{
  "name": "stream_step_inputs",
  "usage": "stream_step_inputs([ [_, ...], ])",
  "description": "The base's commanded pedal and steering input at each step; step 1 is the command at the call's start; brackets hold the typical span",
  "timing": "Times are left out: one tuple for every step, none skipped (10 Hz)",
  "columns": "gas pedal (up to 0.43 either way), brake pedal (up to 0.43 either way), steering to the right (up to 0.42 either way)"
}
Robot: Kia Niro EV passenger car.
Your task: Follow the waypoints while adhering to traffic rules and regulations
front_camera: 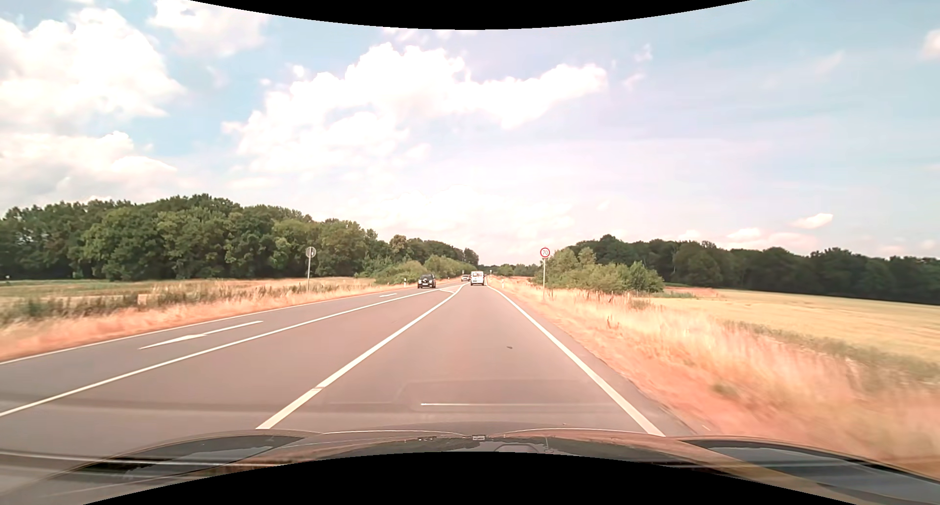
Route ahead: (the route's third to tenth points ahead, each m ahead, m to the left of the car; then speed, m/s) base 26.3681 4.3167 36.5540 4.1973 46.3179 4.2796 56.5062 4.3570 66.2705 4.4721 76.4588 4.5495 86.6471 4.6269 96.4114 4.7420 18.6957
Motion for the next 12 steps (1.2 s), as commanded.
stream_step_inputs([
  [0.177,0.0,-0.003],
  [0.177,0.0,-0.003],
  [0.177,0.0,-0.003],
  [0.177,0.0,-0.002],
  [0.177,0.0,-0.002],
  [0.177,0.0,-0.002],
  [0.177,0.0,-0.002],
  [0.177,0.0,-0.002],
  [0.177,0.0,-0.002],
  [0.177,0.0,-0.001],
  [0.177,0.0,-0.002],
  [0.177,0.0,-0.001],
])
